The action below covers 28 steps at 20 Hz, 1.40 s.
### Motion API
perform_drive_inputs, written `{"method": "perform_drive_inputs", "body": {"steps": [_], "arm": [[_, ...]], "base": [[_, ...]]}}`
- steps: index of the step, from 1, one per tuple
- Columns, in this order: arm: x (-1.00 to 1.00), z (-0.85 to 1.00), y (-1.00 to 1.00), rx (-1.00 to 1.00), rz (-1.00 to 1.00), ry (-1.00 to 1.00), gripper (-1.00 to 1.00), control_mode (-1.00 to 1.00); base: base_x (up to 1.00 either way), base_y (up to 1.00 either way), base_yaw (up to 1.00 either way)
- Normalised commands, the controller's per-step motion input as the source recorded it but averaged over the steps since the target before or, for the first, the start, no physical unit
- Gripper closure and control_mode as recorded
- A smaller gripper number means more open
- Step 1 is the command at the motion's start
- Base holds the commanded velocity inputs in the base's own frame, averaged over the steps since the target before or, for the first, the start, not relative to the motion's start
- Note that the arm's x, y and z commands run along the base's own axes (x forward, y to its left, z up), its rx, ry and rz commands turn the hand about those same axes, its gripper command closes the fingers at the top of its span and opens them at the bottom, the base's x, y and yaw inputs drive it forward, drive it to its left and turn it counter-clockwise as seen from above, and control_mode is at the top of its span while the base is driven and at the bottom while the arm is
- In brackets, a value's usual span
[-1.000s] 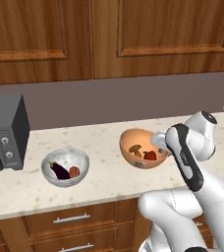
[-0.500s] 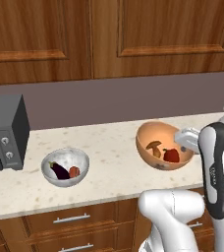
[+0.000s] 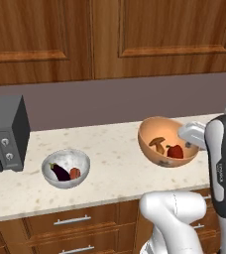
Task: Place the bowl containing the mushroom and bell pepper in the microwave. Close the microwave door and press the start button to microwave the meal.
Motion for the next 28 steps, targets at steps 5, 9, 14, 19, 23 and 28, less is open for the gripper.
{"method": "perform_drive_inputs", "body": {"steps": [5, 9, 14, 19, 23, 28], "arm": [[-0.42, 0.3, 0.01, -0.05, 0.0, -0.04, 1.0, -1.0], [-0.34, 0.09, 0.01, -0.04, 0.0, -0.06, 1.0, -1.0], [-0.02, 0.0, 0.0, 0.0, 0.03, 0.01, 1.0, -1.0], [-0.68, -0.13, 0.0, -0.01, 0.41, 0.0, 1.0, -1.0], [-0.52, -0.23, 0.0, -0.02, 0.55, 0.0, 1.0, -1.0], [0.55, 0.0, 0.01, 0.0, 0.07, 0.0, 1.0, -1.0]], "base": [[0.0, 0.0, 0.0], [0.0, 0.0, 0.0], [0.0, 0.0, 0.0], [0.0, 0.0, 0.0], [0.0, 0.0, 0.0], [0.0, 0.0, 0.0]]}}
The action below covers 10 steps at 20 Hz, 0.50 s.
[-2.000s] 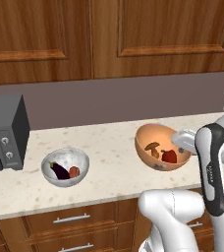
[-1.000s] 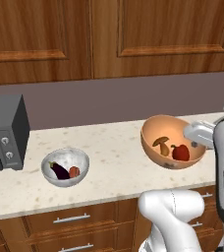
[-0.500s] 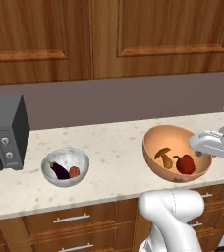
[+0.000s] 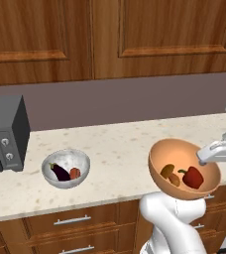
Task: Place the bowl containing the mushroom and bell pepper in the microwave. Close the microwave door and press the start button to microwave the meal.
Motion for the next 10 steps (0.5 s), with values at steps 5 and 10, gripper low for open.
{"method": "perform_drive_inputs", "body": {"steps": [5, 10], "arm": [[0.59, 0.0, 0.0, 0.0, -0.08, 0.0, 1.0, -1.0], [0.27, 0.0, 0.1, 0.0, -0.06, 0.0, 1.0, -1.0]], "base": [[0.0, 0.0, 0.0], [0.0, 0.0, 0.0]]}}
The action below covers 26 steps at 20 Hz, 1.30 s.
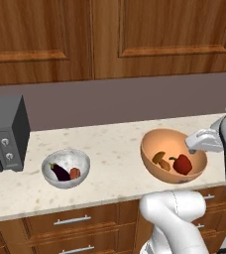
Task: Place the bowl containing the mushroom and bell pepper in the microwave. Close the microwave door and press the start button to microwave the meal.
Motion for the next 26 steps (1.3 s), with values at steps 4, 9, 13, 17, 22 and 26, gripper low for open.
{"method": "perform_drive_inputs", "body": {"steps": [4, 9, 13, 17, 22, 26], "arm": [[0.03, 0.0, 0.08, 0.0, -0.04, 0.0, 1.0, -1.0], [0.0, 0.0, 0.0, 0.0, 0.0, 0.0, 1.0, 1.0], [0.0, 0.0, 0.0, 0.0, 0.0, 0.0, 1.0, 1.0], [0.0, 0.0, 0.0, 0.0, 0.0, 0.0, 1.0, 1.0], [0.0, 0.0, 0.0, 0.0, 0.0, 0.0, 1.0, 1.0], [0.0, 0.0, 0.0, 0.0, 0.0, 0.0, 1.0, 1.0]], "base": [[0.0, 0.0, 0.0], [-0.49, 0.0, 0.08], [-0.66, 0.0, 0.22], [-0.47, 0.03, 0.39], [-0.04, 0.01, 0.59], [0.0, 0.0, 0.68]]}}
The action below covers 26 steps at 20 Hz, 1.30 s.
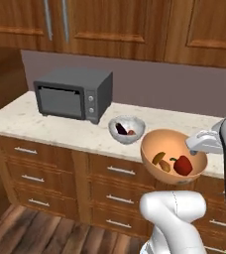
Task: Place the bowl containing the mushroom and bell pepper in the microwave. Close the microwave door and press the start button to microwave the meal.
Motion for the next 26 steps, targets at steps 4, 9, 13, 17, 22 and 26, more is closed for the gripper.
{"method": "perform_drive_inputs", "body": {"steps": [4, 9, 13, 17, 22, 26], "arm": [[0.0, 0.0, 0.0, 0.0, 0.0, 0.0, 1.0, 1.0], [0.0, 0.0, 0.0, 0.0, 0.0, 0.0, 1.0, 1.0], [0.0, 0.0, 0.0, 0.0, 0.0, 0.0, 1.0, 1.0], [0.0, 0.0, 0.0, 0.0, 0.0, 0.0, 1.0, 1.0], [0.0, 0.0, 0.0, 0.0, 0.0, 0.0, 1.0, 1.0], [0.0, 0.0, 0.0, 0.0, 0.0, 0.0, 1.0, 1.0]], "base": [[0.0, 0.01, 0.71], [0.08, 0.33, 0.68], [0.24, 0.48, 0.63], [0.64, 0.58, 0.45], [0.9, 0.8, 0.35], [0.76, 0.97, 0.26]]}}
